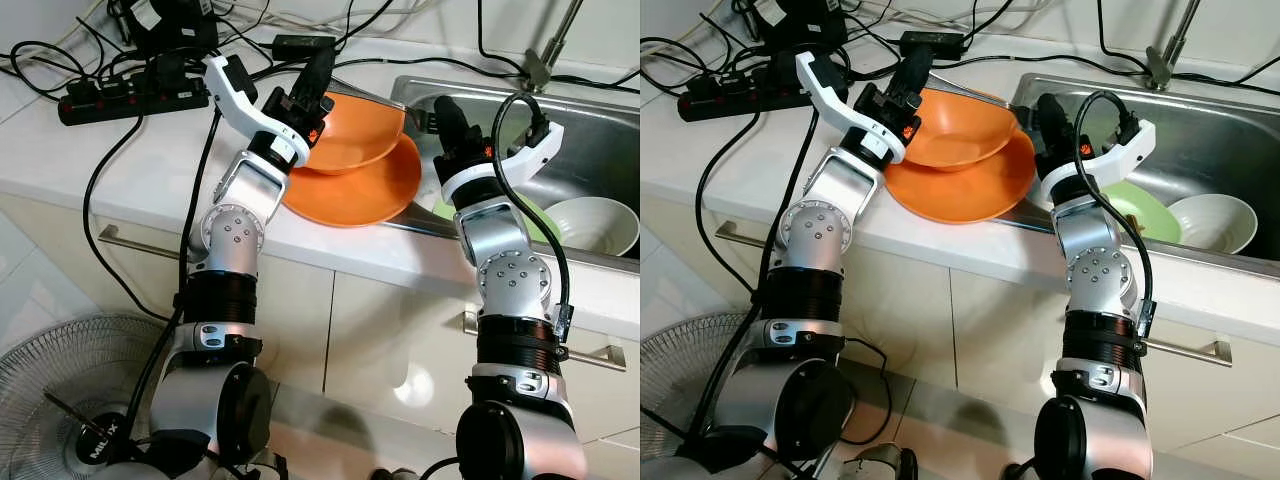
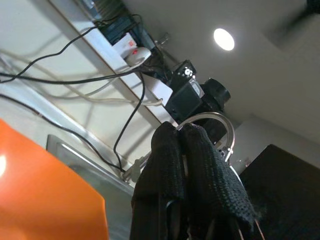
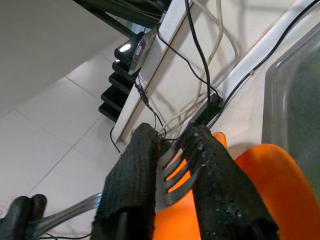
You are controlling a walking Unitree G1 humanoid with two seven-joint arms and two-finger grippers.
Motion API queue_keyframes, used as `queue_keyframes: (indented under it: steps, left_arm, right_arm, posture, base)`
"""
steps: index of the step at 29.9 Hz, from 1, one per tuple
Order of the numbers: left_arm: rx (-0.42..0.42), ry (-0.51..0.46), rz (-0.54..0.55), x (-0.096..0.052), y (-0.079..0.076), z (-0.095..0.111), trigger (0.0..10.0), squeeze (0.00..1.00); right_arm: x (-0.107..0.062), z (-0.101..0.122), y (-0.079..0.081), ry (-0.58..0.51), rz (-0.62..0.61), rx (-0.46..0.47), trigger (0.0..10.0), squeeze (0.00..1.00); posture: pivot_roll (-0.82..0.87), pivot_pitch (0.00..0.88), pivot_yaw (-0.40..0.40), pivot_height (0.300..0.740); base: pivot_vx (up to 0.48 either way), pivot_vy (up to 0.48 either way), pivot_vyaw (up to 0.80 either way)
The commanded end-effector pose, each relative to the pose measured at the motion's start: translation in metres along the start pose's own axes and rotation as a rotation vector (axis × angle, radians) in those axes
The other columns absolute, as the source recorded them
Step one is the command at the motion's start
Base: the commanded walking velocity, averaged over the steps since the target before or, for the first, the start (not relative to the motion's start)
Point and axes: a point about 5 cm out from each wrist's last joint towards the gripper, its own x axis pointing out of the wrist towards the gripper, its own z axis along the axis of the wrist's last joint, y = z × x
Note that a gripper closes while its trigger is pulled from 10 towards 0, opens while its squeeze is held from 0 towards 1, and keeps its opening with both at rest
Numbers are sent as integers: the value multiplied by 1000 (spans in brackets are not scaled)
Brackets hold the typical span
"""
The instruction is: Kitchen organization
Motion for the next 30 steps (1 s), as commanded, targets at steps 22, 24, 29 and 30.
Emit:
queue_keyframes:
  steps: [22, 24, 29, 30]
  left_arm:
    - [82, 124, -20, 1, -10, -27, 10000, 1000]
    - [87, 128, -21, 1, -10, -28, 10000, 1000]
    - [95, 150, -14, -1, -9, -32, 10000, 0]
    - [95, 151, -13, -1, -9, -32, 10000, 0]
  right_arm:
    - [11, 36, 3, -222, -63, 97, 0, 0]
    - [12, 40, 2, -242, -71, 107, 0, 0]
    - [15, 55, -2, -319, -103, 138, 0, 0]
    - [15, 56, -2, -326, -107, 139, 0, 0]
  posture:
    - [76, 54, 47, 740]
    - [76, 54, 47, 740]
    - [80, 53, 45, 740]
    - [80, 53, 45, 740]
  base:
    - [0, 0, 0]
    - [0, 0, 0]
    - [0, 0, 0]
    - [0, 0, 0]
